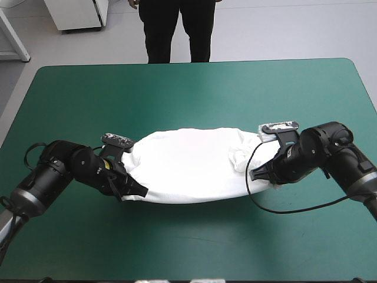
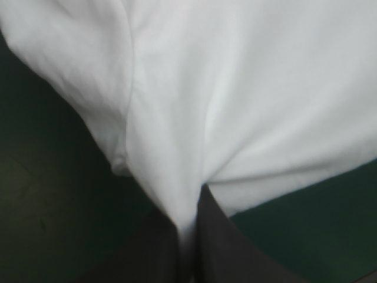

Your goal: Fold the cloth

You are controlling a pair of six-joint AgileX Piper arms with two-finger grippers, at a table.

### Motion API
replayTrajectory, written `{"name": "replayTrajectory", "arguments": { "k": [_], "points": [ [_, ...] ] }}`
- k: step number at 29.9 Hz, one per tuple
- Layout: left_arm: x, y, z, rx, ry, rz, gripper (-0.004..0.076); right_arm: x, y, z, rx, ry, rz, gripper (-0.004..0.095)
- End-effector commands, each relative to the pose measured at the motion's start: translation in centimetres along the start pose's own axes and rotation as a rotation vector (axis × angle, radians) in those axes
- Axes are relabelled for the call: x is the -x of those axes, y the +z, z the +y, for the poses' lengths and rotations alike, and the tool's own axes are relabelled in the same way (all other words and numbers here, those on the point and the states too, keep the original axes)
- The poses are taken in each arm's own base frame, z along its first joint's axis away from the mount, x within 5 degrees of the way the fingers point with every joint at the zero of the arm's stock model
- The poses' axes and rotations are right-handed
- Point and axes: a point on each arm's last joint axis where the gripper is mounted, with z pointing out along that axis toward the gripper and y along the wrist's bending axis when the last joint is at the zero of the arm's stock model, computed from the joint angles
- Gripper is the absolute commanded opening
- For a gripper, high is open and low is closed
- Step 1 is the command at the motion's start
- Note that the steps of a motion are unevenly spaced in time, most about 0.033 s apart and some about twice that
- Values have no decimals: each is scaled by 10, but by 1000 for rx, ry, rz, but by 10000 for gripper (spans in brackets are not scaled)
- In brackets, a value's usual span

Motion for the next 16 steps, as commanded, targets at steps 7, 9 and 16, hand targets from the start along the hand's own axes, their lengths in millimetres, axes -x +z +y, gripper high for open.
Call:
{"name": "replayTrajectory", "arguments": {
  "k": [7,9,16],
  "points": [
    [33,-50,0,91,3,-319,-10,28,-37,1,-23,3,-318,-13],
    [42,-51,3,127,2,-372,-10,35,-36,-1,-47,10,-382,-13],
    [72,-32,12,207,36,-485,-10,66,-11,-5,-92,7,-497,-13]
  ]
}}
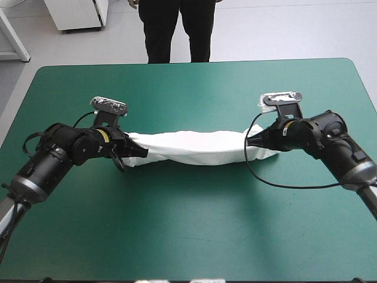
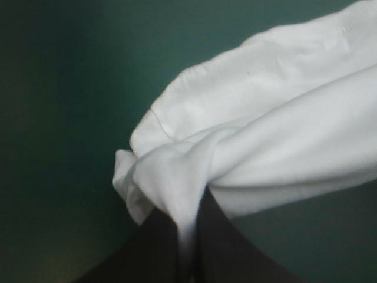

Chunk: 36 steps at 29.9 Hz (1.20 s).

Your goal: Fold the cloth

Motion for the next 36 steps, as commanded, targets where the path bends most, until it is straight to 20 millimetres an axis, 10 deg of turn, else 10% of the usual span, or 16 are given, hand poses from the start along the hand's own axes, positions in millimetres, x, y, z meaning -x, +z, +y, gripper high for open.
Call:
{"name": "replayTrajectory", "arguments": {
  "k": [1,17,23,30,36],
  "points": [
    [21,4,0,25,23,-141,-10,22,5,2,-4,-20,-148,-13],
    [23,101,6,84,42,-40,-10,24,99,-4,-51,-22,-69,-13],
    [20,110,6,89,47,-1,11,23,99,-16,-72,-20,-10,17],
    [29,101,5,77,51,5,239,37,84,-16,-79,-59,5,334],
    [32,87,7,93,56,65,277,48,71,-15,-88,-63,11,419]
  ]
}}
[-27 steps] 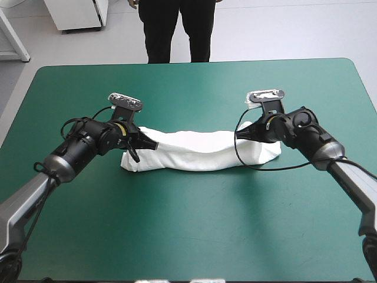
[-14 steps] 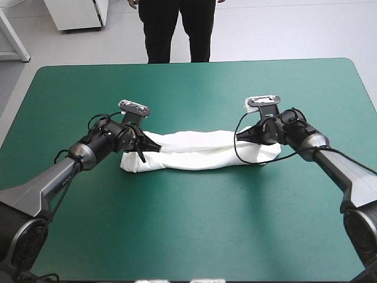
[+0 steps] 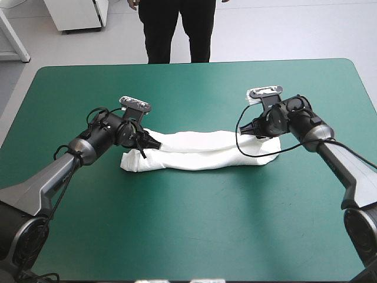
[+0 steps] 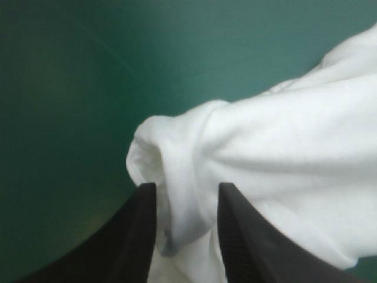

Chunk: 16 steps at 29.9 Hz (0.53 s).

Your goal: Fold the cloth

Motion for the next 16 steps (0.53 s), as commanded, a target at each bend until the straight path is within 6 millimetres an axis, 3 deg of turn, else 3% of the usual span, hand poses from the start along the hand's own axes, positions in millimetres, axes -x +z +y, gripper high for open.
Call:
{"name": "replayTrajectory", "arguments": {
  "k": [1,6,12,14,16],
  "points": [
    [13,-37,5,0,1,-77,277,17,-33,-5,-6,-1,-96,420],
    [20,-75,9,-11,15,-123,312,24,-65,-11,-44,-27,-153,421],
    [16,-139,5,-150,3,-195,314,12,-124,-28,-141,-51,-212,420],
    [14,-158,-4,-265,36,-251,259,5,-148,-35,-168,-29,-243,420],
    [13,-171,-10,-349,63,-297,116,-4,-169,-42,-207,-18,-262,420]
  ]
}}
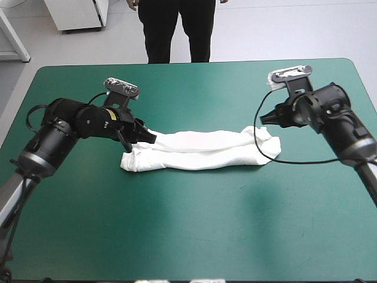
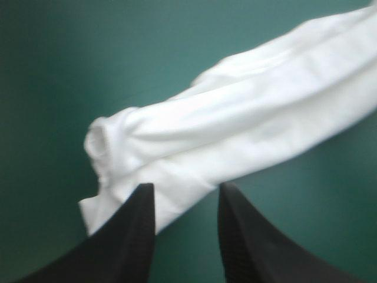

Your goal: Fold the cloth

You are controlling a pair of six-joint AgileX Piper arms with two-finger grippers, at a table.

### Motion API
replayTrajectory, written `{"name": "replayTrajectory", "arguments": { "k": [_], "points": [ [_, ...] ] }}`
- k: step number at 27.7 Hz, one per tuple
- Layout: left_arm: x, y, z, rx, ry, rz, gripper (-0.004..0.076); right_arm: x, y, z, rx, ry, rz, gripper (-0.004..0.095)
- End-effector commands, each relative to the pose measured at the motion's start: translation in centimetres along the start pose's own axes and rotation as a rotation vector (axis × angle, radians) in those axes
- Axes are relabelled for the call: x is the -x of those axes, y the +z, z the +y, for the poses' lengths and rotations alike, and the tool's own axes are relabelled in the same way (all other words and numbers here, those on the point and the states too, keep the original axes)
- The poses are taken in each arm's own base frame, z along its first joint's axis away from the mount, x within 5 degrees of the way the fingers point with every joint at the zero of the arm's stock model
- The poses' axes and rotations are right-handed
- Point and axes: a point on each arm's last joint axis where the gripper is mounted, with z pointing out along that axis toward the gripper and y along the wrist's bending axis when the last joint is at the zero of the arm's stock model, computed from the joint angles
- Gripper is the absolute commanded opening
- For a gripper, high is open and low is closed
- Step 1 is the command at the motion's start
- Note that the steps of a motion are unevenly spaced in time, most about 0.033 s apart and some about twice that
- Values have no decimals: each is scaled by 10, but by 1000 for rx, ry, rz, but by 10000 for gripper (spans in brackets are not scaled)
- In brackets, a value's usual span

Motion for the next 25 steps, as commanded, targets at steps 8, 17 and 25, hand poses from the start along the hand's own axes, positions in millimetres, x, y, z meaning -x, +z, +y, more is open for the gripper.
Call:
{"name": "replayTrajectory", "arguments": {
  "k": [8,17,25],
  "points": [
    [20,-21,-28,-297,76,-213,-10,-20,-109,-52,-202,186,-215,418],
    [23,70,-56,-373,143,-76,-10,-25,-78,-78,38,398,-84,418],
    [11,152,-64,-352,125,41,-10,-17,-2,-86,291,498,83,434]
  ]
}}
